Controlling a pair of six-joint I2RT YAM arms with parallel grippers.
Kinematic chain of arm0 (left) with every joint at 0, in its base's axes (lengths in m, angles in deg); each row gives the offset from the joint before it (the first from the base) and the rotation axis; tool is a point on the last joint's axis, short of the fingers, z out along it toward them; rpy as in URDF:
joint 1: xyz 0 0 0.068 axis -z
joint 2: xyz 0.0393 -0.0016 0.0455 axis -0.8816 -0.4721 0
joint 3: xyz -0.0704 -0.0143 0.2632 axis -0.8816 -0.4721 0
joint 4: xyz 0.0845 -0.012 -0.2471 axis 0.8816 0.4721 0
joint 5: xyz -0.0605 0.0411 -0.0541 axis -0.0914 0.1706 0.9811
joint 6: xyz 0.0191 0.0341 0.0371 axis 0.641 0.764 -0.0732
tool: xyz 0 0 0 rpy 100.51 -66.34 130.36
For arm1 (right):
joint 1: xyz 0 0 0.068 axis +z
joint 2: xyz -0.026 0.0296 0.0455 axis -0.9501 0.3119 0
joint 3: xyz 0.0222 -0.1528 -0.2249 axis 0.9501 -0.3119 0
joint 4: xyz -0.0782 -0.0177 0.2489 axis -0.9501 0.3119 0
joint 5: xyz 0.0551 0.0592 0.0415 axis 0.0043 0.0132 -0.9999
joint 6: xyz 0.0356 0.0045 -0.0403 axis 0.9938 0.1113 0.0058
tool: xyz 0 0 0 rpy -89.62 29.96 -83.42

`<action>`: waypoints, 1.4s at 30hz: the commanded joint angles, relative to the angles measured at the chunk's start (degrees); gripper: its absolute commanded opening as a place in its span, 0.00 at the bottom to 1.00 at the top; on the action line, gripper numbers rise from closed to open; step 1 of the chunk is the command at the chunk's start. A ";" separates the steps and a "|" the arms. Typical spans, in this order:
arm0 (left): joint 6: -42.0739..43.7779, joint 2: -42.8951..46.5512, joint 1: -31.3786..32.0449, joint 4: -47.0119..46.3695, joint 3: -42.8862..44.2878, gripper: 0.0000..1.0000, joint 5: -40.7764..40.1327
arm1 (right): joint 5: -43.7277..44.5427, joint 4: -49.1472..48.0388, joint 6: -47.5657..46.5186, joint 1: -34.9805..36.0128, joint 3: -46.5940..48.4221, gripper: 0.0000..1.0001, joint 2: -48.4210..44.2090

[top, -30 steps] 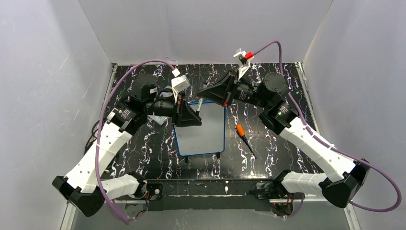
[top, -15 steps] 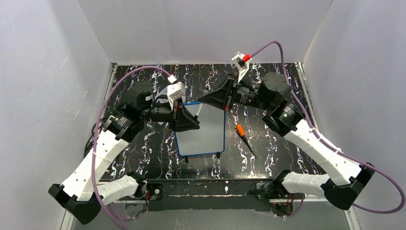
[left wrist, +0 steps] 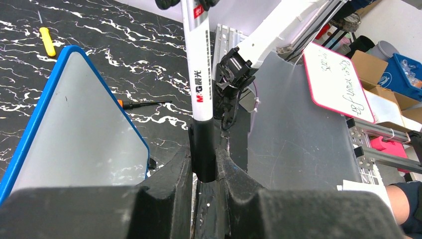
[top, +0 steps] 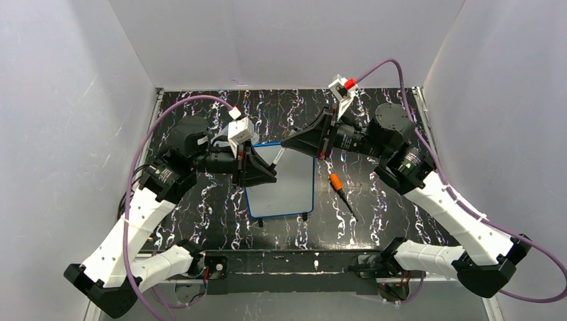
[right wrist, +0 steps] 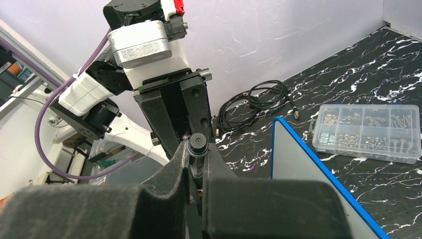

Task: Write a sentence on the whiteboard
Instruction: Open the whiteboard marker at the center of the board, then place the pen cap at the center of the board.

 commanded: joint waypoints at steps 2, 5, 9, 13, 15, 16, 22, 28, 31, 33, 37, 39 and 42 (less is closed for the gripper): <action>1.82 2.83 0.21 10.71 -2.05 0.00 6.48 | 10.77 -12.91 -0.32 -2.63 3.46 0.01 -4.81; 1.82 2.83 0.40 10.71 -2.38 0.00 6.82 | 12.26 -13.35 -0.38 -2.65 2.70 0.01 -5.47; 1.82 2.93 0.47 11.30 -3.50 0.00 6.26 | 14.65 -14.23 -0.47 -2.65 1.42 0.01 -6.96; 3.58 3.31 0.56 11.94 -4.35 0.00 6.04 | 15.26 -13.77 -0.80 -2.65 1.56 0.01 -7.54; 3.71 3.46 0.58 12.02 -4.24 0.00 6.20 | 15.06 -12.71 -1.27 -2.68 2.24 0.01 -7.29; 3.80 3.40 0.58 12.14 -4.11 0.00 6.29 | 15.11 -12.51 -1.40 -2.66 2.33 0.01 -7.32; 4.21 3.41 0.65 12.84 -4.07 0.00 6.23 | 15.83 -11.80 -2.10 -2.65 2.51 0.01 -8.26; 3.06 5.26 0.64 13.16 -3.32 0.00 -2.54 | 16.51 -11.31 -3.52 -2.67 2.16 0.01 -9.19; -1.83 6.47 0.57 12.87 -2.60 0.00 -18.01 | 19.75 -11.48 -5.92 -2.69 0.12 0.01 -10.60; -3.83 6.40 0.29 13.79 -0.66 0.00 -25.71 | 22.57 -10.10 -8.26 -2.67 -0.76 0.01 -11.75; -8.29 4.42 -2.24 16.18 5.94 0.00 -38.31 | 32.02 -3.35 -14.21 -2.65 -0.15 0.01 -12.80; -10.14 2.86 -5.89 16.74 8.78 0.00 -41.43 | 36.04 -0.41 -16.61 -2.65 -0.16 0.01 -13.44; -13.72 -2.09 -15.44 20.13 12.92 0.00 -39.81 | 40.21 1.35 -19.95 -2.65 -1.46 0.01 -14.34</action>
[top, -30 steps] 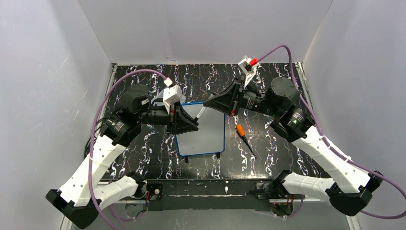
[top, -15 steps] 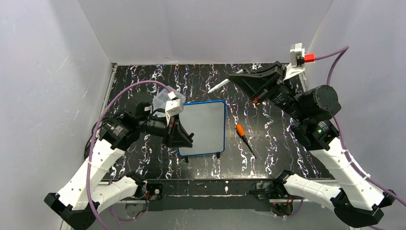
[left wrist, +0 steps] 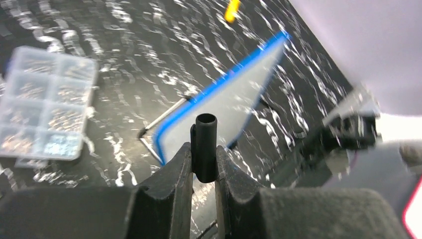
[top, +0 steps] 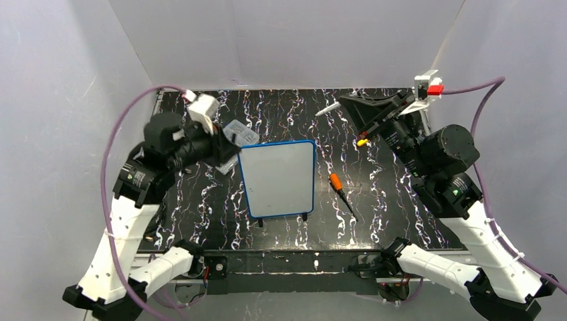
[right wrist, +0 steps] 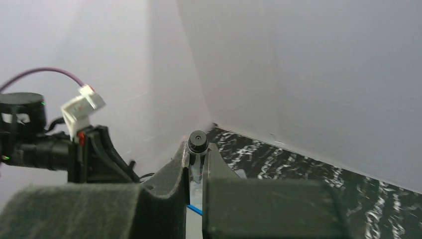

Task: Write a sentence on the whiteboard
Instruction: Place the pen cap at the center of the board.

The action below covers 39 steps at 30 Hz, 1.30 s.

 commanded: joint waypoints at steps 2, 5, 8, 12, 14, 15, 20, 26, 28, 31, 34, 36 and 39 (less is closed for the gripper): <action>-8.32 -7.13 -15.01 6.30 6.87 0.00 -5.34 | 11.36 3.70 -8.24 0.10 -1.26 0.01 -1.99; -11.25 -6.96 -21.86 5.03 2.68 0.00 -4.57 | 11.19 5.10 -9.38 0.15 -1.58 0.01 -2.40; -13.78 -4.98 -24.47 4.34 -4.74 0.00 -8.42 | 8.80 5.77 -9.84 0.15 -2.40 0.01 -3.06; -18.97 -0.92 -24.55 -0.47 -20.95 0.00 -10.96 | 6.59 6.03 -9.83 0.15 -4.15 0.01 -4.38; -21.80 -0.11 -24.55 -3.62 -29.13 0.00 -9.51 | 6.20 5.83 -9.77 0.15 -5.16 0.01 -5.26; -23.28 -0.26 -24.57 -4.60 -31.13 0.00 -8.97 | 5.93 5.75 -9.76 0.11 -5.39 0.01 -5.50; -27.42 -4.05 -24.57 -9.64 -39.72 0.00 -7.22 | 4.56 5.81 -9.30 0.15 -6.41 0.01 -6.27; -27.91 -7.35 -24.60 -11.90 -42.53 0.02 -9.74 | 2.08 4.74 -8.88 0.15 -8.98 0.01 -7.52; -27.81 -8.61 -24.53 -12.69 -43.06 0.06 -10.15 | 1.56 4.65 -8.84 0.10 -9.29 0.01 -7.60; -27.27 -11.41 -24.60 -13.94 -43.90 0.10 -10.37 | -0.07 4.84 -8.70 0.15 -8.98 0.01 -7.62; -27.22 -13.15 -24.60 -15.37 -44.57 0.15 -9.97 | -1.28 4.72 -8.33 0.15 -8.78 0.01 -7.68; -27.37 -13.87 -24.55 -16.02 -45.04 0.24 -9.65 | -1.94 4.59 -8.06 0.15 -8.90 0.01 -7.68; -27.48 -13.46 -24.58 -15.70 -45.17 0.39 -9.77 | -2.49 3.82 -7.30 0.15 -9.32 0.01 -7.42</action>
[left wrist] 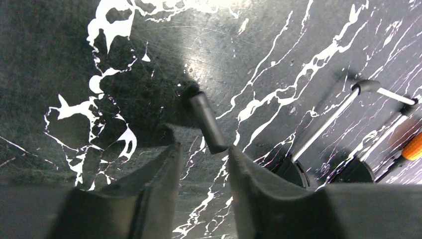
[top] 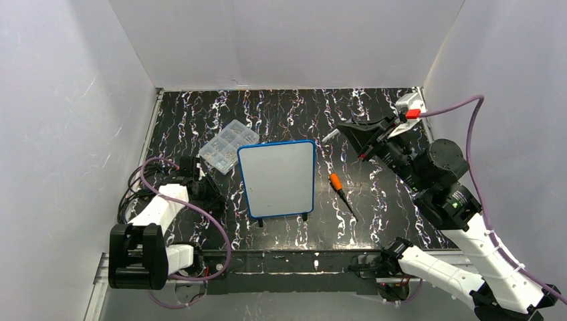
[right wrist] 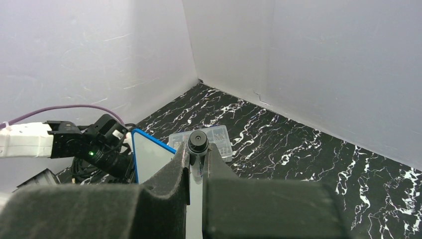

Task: Write a sentence on the whiteboard
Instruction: Place the pen cap at the center of the board.

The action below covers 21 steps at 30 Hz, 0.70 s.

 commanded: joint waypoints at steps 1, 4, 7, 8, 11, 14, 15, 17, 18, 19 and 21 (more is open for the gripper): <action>-0.12 1.53 -0.15 0.37 -0.22 0.44 -1.22 | -1.85 -3.98 1.22 0.15 -0.31 0.01 -0.32; 1.10 6.61 -0.10 3.52 1.41 0.65 -6.07 | -4.14 -5.75 2.08 0.15 -0.39 0.01 0.57; 3.31 13.96 -0.09 7.32 4.98 0.79 -11.76 | -5.96 -6.96 3.43 0.15 0.69 0.01 2.33; 4.26 16.48 -0.02 8.37 6.47 0.81 -13.63 | -6.82 -7.00 3.96 0.20 1.11 0.01 3.17; 9.43 23.44 0.19 9.48 14.93 0.84 -14.79 | -9.87 -11.48 6.56 0.16 1.06 0.01 5.12; 18.49 25.19 1.13 6.81 28.05 0.84 -13.32 | -12.75 -17.55 10.50 0.24 -0.70 0.01 6.57; 22.68 24.40 1.65 6.23 32.27 0.83 -10.80 | -13.96 -20.26 12.38 0.24 -1.20 0.01 7.25; 26.82 21.17 2.59 6.19 41.28 0.83 -2.73 | -15.72 -23.81 15.21 0.24 -1.86 0.01 8.76; 28.07 19.35 3.74 6.27 44.96 0.83 2.63 | -16.46 -25.26 16.67 0.24 -2.05 0.01 9.41; 28.71 17.67 5.76 6.15 47.45 0.83 7.03 | -17.14 -26.85 17.99 0.24 -2.29 0.01 10.16; 29.79 14.76 10.14 4.88 50.58 0.83 17.02 | -18.07 -29.89 20.49 0.24 -2.99 0.01 11.26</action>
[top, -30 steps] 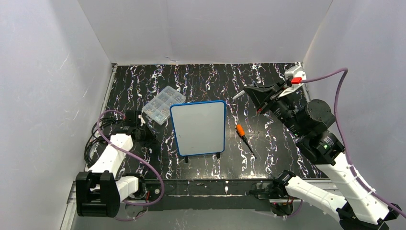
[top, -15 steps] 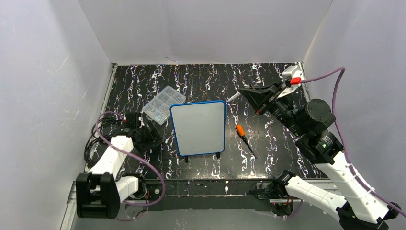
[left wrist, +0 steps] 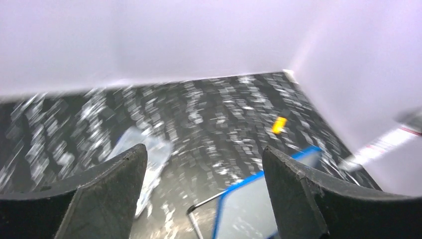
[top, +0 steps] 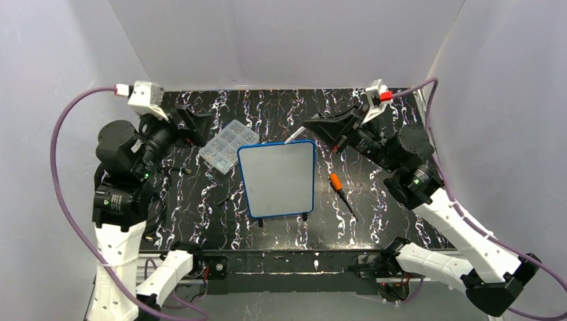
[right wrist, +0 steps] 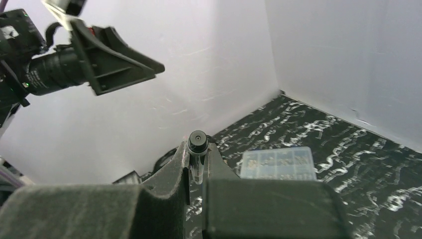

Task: Write a sentence on the whiteboard
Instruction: Place the pen cap at the center of the board, then adjust the whiteboard marker.

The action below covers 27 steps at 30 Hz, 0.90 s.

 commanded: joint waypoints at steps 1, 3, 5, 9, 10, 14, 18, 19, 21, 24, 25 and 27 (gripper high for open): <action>8.35 -6.92 8.18 -0.22 5.40 0.83 25.36 | -4.48 -13.19 8.09 0.24 -0.88 0.01 1.70; 9.59 -7.96 12.30 -2.02 5.45 0.83 31.10 | -5.19 -14.12 9.57 0.24 -0.84 0.01 2.61; 10.46 -9.08 16.30 -2.67 5.58 0.85 32.85 | -5.84 -14.21 10.36 0.28 -0.60 0.01 3.43; 11.46 -12.40 23.18 -2.43 5.76 0.85 34.08 | -6.99 -14.55 11.49 0.33 -0.31 0.01 4.37; 12.21 -12.79 24.72 -2.31 5.42 0.85 32.90 | -7.25 -14.70 11.68 0.33 -0.31 0.01 4.59; 14.48 -13.24 29.43 -2.29 4.85 0.86 29.24 | -9.48 -13.67 12.00 0.37 0.04 0.01 5.23; 14.98 -14.52 30.65 -1.90 5.60 0.79 28.78 | -10.56 -12.46 11.84 0.41 -0.22 0.01 5.36; 15.77 -14.91 30.88 -1.64 5.87 0.72 29.06 | -10.81 -12.15 11.78 0.46 -0.21 0.01 5.37; 16.95 -15.69 31.36 -1.34 6.08 0.60 29.63 | -11.07 -11.27 11.59 0.50 -0.14 0.01 5.44; 17.39 -16.49 31.84 -1.18 6.13 0.52 29.69 | -11.57 -10.66 11.58 0.50 -0.11 0.01 5.46; 17.52 -16.64 31.94 -1.18 6.29 0.48 29.81 | -11.72 -10.57 11.60 0.46 -0.12 0.01 5.52; 17.53 -17.13 32.08 -1.18 6.75 0.42 30.35 | -11.85 -10.28 11.65 0.50 -0.22 0.01 5.61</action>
